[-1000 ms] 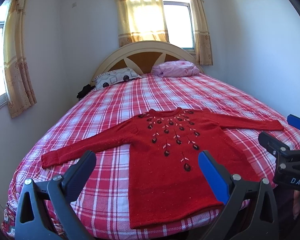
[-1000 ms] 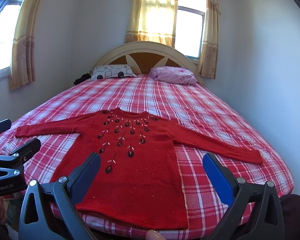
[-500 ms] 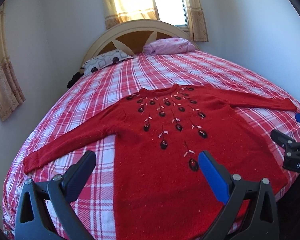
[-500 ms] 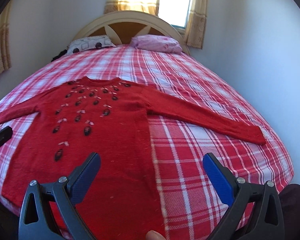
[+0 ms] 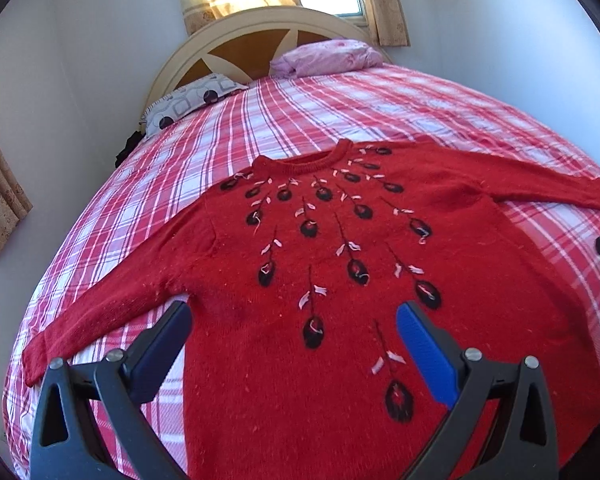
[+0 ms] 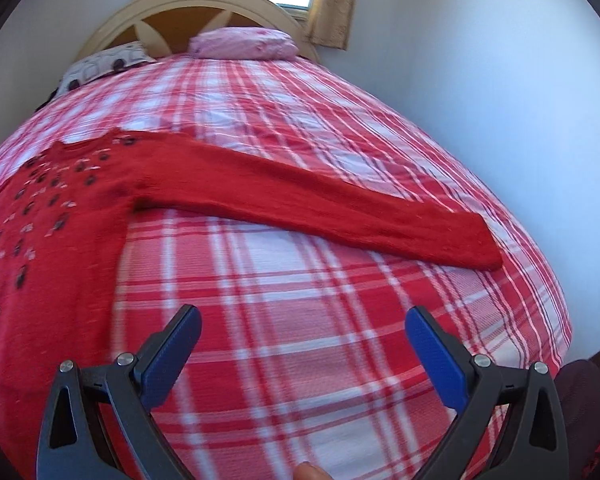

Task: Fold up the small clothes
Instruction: 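Move the right gripper to the sweater's sleeve cuff and grasp it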

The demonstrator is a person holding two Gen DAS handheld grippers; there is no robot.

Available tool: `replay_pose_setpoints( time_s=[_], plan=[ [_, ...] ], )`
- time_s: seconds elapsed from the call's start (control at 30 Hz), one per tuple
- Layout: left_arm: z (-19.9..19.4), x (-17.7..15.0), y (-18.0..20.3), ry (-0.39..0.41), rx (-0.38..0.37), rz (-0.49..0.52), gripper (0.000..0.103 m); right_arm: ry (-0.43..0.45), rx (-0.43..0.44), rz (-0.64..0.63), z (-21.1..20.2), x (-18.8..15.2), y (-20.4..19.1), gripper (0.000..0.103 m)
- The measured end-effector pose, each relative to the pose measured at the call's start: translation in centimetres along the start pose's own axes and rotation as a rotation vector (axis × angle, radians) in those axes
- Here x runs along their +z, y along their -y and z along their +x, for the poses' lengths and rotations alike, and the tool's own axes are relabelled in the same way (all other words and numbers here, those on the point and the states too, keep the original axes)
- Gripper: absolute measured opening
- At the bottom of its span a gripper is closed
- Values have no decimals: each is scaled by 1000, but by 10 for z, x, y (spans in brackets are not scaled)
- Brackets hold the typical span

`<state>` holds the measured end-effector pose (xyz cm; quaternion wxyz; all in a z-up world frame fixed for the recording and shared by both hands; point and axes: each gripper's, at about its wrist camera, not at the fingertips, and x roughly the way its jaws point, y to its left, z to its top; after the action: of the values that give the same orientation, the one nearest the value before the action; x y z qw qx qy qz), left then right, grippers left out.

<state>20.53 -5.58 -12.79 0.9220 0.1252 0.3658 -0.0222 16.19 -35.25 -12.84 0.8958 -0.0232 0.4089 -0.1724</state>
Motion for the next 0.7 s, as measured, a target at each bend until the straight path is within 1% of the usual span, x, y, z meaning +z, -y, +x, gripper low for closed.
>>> replay_pose_setpoints(
  time_s=[0.17, 0.3, 0.4, 0.5, 0.53, 0.57, 0.6, 0.63, 0.7],
  plan=[
    [26, 6, 1, -28, 16, -7, 103, -17, -47, 127, 22, 10, 66, 102],
    [40, 9, 1, -45, 18, -24, 103, -27, -43, 321, 37, 14, 134, 102],
    [45, 14, 1, -39, 17, -33, 103, -52, -43, 464, 53, 13, 181, 102],
    [51, 17, 1, -42, 17, -43, 103, -53, -23, 548, 67, 15, 202, 101],
    [53, 17, 1, -50, 17, -45, 103, -59, -8, 570, 72, 16, 207, 95],
    [55, 17, 2, -56, 17, -45, 103, -66, 19, 585, 75, 16, 210, 86],
    [57, 16, 2, -60, 18, -43, 103, -73, 39, 597, 80, 17, 212, 82],
    [58, 16, 3, -64, 20, -42, 103, -82, 44, 609, 85, 18, 215, 79],
    [60, 14, 3, -69, 21, -42, 103, -65, 35, 617, 88, 21, 216, 79]
  ],
)
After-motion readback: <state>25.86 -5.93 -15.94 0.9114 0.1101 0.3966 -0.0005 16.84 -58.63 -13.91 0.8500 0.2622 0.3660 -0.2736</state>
